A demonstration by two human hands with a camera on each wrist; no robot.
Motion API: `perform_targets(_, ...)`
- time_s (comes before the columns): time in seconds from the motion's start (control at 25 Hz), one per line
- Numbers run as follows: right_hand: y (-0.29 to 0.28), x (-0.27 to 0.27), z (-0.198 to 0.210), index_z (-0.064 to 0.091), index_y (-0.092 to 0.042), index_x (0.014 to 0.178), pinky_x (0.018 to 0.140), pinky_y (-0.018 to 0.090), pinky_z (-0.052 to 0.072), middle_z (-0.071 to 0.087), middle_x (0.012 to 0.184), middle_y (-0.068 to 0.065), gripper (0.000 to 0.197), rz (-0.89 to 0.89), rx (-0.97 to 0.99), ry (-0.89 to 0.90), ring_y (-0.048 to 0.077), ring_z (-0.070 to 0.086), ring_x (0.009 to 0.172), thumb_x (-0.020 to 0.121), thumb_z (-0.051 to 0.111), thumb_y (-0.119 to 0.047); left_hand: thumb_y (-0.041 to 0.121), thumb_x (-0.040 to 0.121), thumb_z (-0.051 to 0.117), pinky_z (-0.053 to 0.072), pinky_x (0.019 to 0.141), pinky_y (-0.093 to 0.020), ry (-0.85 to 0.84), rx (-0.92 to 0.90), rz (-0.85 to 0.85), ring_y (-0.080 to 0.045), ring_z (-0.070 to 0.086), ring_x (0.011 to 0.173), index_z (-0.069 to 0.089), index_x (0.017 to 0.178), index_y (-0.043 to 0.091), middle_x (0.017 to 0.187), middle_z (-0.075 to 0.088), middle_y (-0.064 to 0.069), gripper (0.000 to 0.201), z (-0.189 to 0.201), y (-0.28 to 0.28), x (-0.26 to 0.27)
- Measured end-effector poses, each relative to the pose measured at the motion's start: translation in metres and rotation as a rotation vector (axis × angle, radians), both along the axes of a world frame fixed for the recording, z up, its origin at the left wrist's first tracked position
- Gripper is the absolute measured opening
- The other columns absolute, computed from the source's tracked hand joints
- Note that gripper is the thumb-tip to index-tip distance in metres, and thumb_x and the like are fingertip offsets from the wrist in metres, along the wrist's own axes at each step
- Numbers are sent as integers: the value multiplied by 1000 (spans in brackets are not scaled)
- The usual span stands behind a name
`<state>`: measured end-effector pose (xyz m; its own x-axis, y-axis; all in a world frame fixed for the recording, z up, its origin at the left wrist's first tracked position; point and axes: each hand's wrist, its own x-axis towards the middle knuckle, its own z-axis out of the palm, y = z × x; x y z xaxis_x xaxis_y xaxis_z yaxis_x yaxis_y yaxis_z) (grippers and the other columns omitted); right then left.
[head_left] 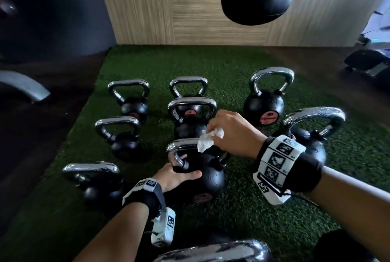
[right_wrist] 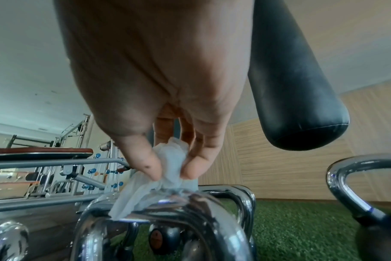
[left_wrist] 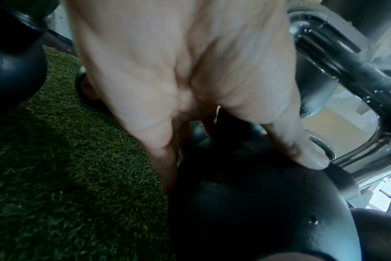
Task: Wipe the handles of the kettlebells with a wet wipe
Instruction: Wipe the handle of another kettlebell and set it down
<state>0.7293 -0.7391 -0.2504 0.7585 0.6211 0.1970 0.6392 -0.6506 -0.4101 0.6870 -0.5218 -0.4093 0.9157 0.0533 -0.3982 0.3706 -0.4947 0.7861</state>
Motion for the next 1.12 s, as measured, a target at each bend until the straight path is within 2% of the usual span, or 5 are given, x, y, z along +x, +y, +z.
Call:
perform_targets(0.24, 15, 3, -2, 79, -17, 103, 91, 29, 53, 77, 101, 1, 25, 28, 35, -23, 19, 70, 97, 82, 67, -13, 71, 45, 85, 39, 114, -27, -50, -52, 9, -8, 55, 129, 57, 138, 38, 132, 64, 17, 103, 0, 1, 3)
perform_targets(0.52, -3, 4, 4, 76, -18, 103, 83, 40, 59, 73, 101, 9, 33, -92, -147, -6, 30, 70, 95, 77, 58, -8, 87, 41, 78, 31, 116, -27, -17, -31, 37, -2, 42, 132, 41, 145, 52, 140, 48, 23, 116, -2, -2, -6)
perform_targets(0.72, -14, -4, 0, 80, -18, 100, 84, 35, 60, 77, 98, 8, 34, -144, -20, 47, 26, 72, 91, 78, 58, -3, 53, 50, 94, 41, 114, -36, 55, -220, 159, -11, 59, 125, 51, 143, 33, 138, 62, 9, 104, 8, -9, -7)
perform_targets(0.92, -29, 2, -3, 82, -20, 90, 78, 27, 57, 78, 88, 2, 26, -190, 42, 32, 18, 71, 81, 78, 63, -6, 42, 77, 84, 34, 108, -17, -45, -132, 98, 1, 50, 124, 50, 145, 32, 135, 56, 18, 76, 10, -5, -12)
perform_targets(1.12, -40, 15, -18, 81, -20, 81, 55, 3, 39, 68, 68, -6, 18, -265, 12, 35, 8, 62, 65, 74, 70, -7, 61, 62, 83, 35, 115, -25, -77, -214, 79, -1, 54, 124, 43, 146, 44, 131, 60, 21, 94, -8, 0, -14)
